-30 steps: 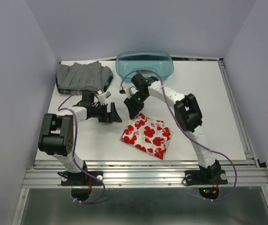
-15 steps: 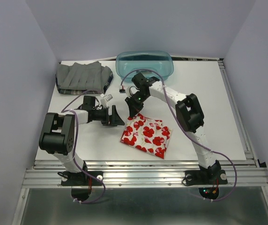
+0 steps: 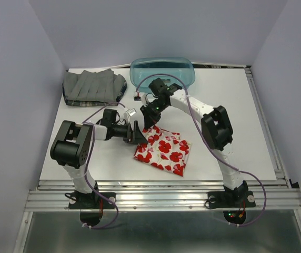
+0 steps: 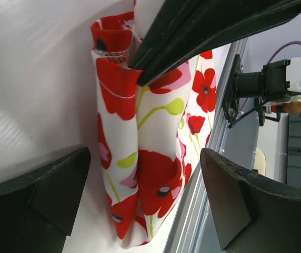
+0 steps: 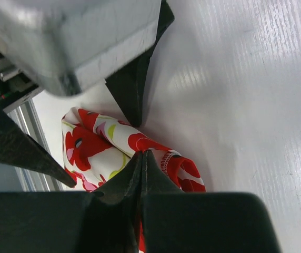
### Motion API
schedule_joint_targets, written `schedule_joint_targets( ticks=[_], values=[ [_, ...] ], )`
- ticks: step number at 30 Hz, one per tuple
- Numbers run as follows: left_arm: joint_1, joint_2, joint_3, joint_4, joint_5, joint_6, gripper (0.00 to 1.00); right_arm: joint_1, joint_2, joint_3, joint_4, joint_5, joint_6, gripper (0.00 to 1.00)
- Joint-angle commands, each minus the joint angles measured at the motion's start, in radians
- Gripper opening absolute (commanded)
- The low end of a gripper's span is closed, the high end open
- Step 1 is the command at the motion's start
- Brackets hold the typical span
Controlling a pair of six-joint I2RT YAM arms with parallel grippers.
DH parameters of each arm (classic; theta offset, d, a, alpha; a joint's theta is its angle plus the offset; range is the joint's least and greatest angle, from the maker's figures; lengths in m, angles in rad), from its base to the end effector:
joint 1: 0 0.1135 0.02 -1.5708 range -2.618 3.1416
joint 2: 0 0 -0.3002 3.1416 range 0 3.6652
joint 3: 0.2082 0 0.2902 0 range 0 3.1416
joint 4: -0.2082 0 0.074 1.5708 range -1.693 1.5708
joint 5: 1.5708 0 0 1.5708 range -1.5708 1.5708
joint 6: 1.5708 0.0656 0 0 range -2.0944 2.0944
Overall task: Fold and stack the skirts
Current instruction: Fold the skirt, then neatly place the folded skirt to the corner
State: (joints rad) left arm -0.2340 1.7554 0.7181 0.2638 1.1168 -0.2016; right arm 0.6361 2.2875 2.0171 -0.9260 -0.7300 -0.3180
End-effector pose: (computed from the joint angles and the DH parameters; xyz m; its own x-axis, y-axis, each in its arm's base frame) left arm 0.3216 -0.1373 0.1228 -0.8114 0.1031 -0.5753 0.5764 0.3043 -0.7584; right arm 0.4179 0.3630 0.2074 -0.5114 -0.6673 -0.5414 -0.8409 0.2589 0.4752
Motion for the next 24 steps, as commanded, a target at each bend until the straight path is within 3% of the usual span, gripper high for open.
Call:
schedule_joint_targets(
  ticks=[1,6,15,19,24],
  values=[
    [-0.039,0.010,-0.037,0.032,-0.012,-0.028,0.98,0.005,-0.063,0.005,0.038,-0.011,-0.001,0.01],
    [-0.059,0.010,-0.062,0.081,-0.054,-0.071,0.98,-0.006,-0.053,0.058,0.047,0.004,0.017,0.01],
    [-0.079,0.096,-0.032,0.139,-0.091,-0.137,0.84,-0.015,-0.072,0.042,0.108,-0.002,0.069,0.01],
    [-0.094,0.108,-0.031,0.169,-0.081,-0.159,0.71,-0.015,-0.076,0.035,0.121,0.009,0.073,0.01],
    [-0.094,0.121,-0.036,0.170,-0.089,-0.171,0.68,-0.033,-0.065,0.057,0.136,0.029,0.094,0.01]
  ],
)
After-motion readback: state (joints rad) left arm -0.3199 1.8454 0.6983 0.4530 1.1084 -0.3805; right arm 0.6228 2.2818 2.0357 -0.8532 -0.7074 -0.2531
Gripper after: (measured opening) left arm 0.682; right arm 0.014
